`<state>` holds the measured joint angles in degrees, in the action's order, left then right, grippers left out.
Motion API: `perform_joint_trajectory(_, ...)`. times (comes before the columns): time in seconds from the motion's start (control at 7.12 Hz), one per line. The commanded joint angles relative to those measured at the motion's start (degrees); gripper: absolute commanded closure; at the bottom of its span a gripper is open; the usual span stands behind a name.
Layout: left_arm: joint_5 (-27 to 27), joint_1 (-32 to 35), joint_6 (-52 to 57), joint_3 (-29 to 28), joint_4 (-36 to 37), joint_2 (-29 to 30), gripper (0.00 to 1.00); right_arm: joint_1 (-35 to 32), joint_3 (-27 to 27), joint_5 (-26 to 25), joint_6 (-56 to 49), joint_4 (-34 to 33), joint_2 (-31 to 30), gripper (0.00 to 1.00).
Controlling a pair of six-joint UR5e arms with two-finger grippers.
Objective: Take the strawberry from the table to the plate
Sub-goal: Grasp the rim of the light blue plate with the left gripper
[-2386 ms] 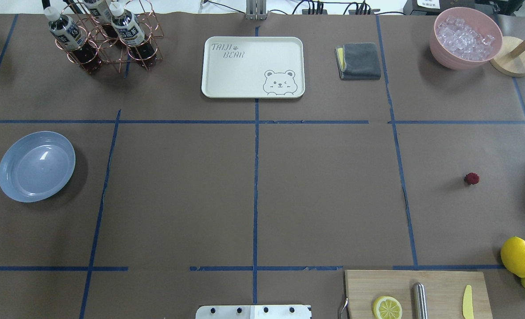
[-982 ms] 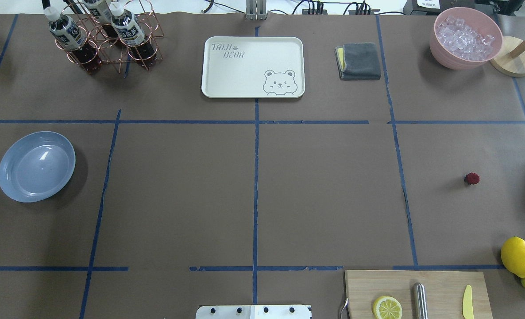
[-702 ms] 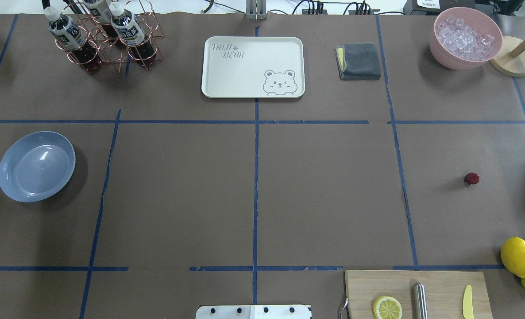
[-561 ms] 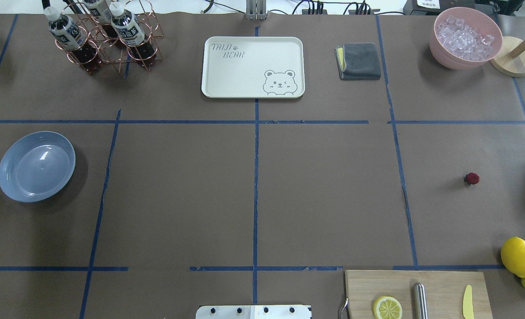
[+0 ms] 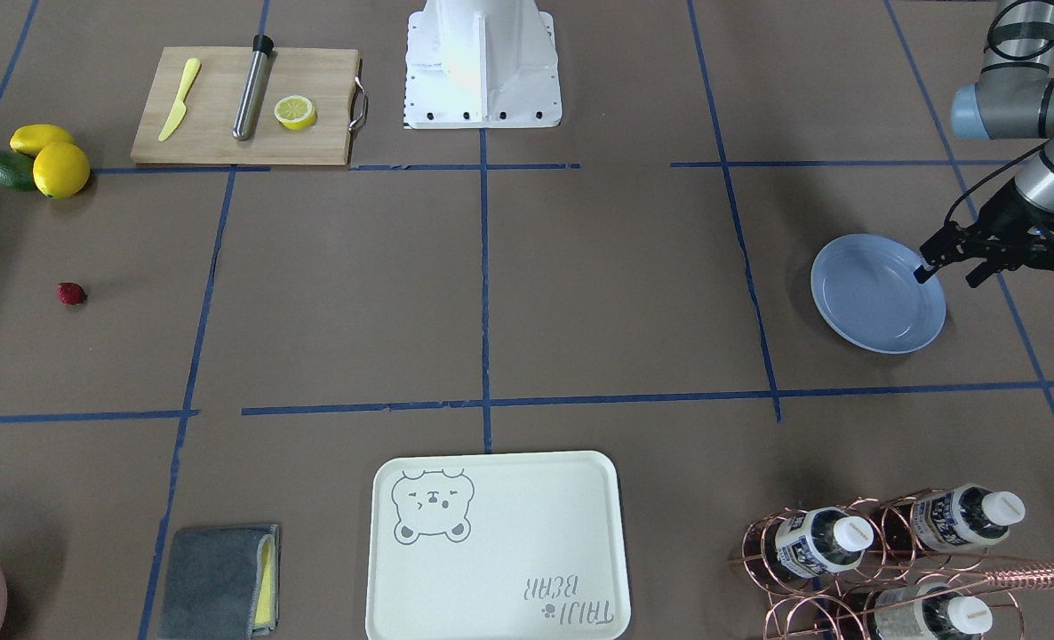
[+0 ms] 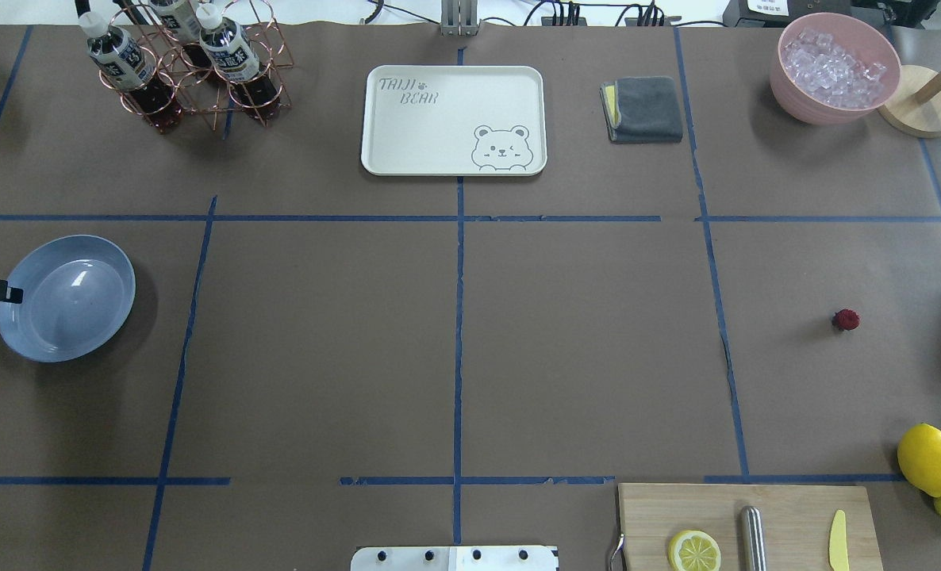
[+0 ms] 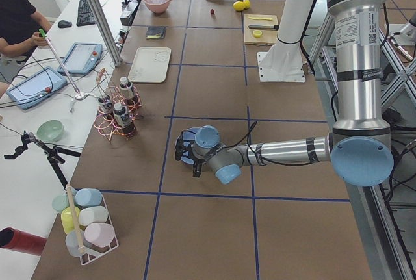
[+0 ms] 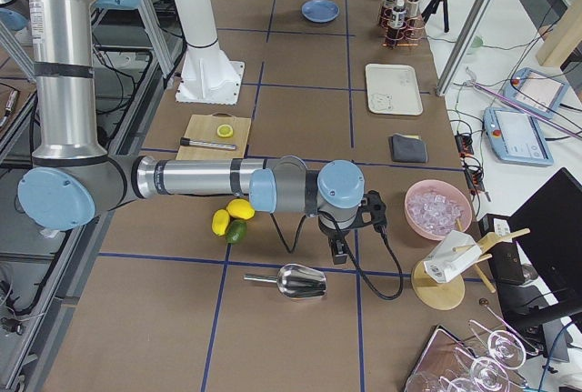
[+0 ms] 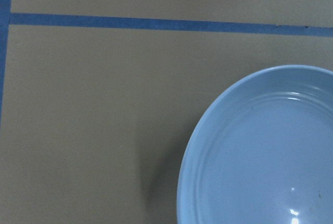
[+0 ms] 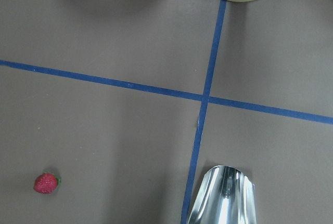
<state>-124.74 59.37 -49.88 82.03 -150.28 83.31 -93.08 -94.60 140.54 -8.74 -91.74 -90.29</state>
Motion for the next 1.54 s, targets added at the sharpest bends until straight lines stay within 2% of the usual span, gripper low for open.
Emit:
perform_joint_trajectory(0.0, 1.5, -0.2, -0.1, -1.3, 0.1, 1.0, 0.22, 0.0, -0.2, 0.0, 3.9, 0.1, 0.5, 0.00)
perform_joint_trajectory(0.14, 1.4, -0.2, -0.3, -1.3, 0.2, 1.2, 0.47, 0.0, -0.2, 0.0, 3.9, 0.1, 0.5, 0.00)
perform_joint_trajectory(0.28, 1.4, -0.2, -0.3, -1.3, 0.2, 1.3, 0.67, 0.0, -0.2, 0.0, 3.9, 0.1, 0.5, 0.00)
perform_joint_trajectory(0.42, 1.4, -0.2, -0.3, -1.3, 0.2, 1.3, 0.84, 0.0, -0.3, 0.0, 3.9, 0.1, 0.5, 0.00)
perform_joint_trajectory(0.56, 1.3, -0.2, -0.3, -1.3, 0.2, 1.3, 0.96, 0.0, -0.3, 0.0, 3.9, 0.1, 0.5, 0.00)
perform_joint_trajectory(0.84, 0.4, -0.1, -0.1, 1.0, 0.2, 0.8, 1.00, 0.0, -0.8, 0.0, 3.9, 0.1, 0.5, 0.00)
perform_joint_trajectory(0.98, -5.0, 0.0, -0.1, 3.9, 2.2, 0.6, 1.00, 0.0, -0.9, 0.0, 3.9, 0.1, 0.5, 0.00)
perform_joint_trajectory(1.12, -10.1, 3.2, -0.1, 8.4, 9.7, 1.4, 1.00, 0.1, -0.7, 0.0, 4.1, 0.1, 0.6, 0.00)
perform_joint_trajectory(1.26, -10.2, 4.2, -0.2, 13.8, 18.5, 3.5, 1.00, 0.1, -0.2, 0.0, 4.1, 0.0, 0.6, 0.00)
perform_joint_trajectory(1.4, -9.8, 4.4, -1.4, 17.9, 28.4, 8.7, 1.00, 0.3, -0.4, -0.1, 4.1, 0.0, 0.5, 0.00)
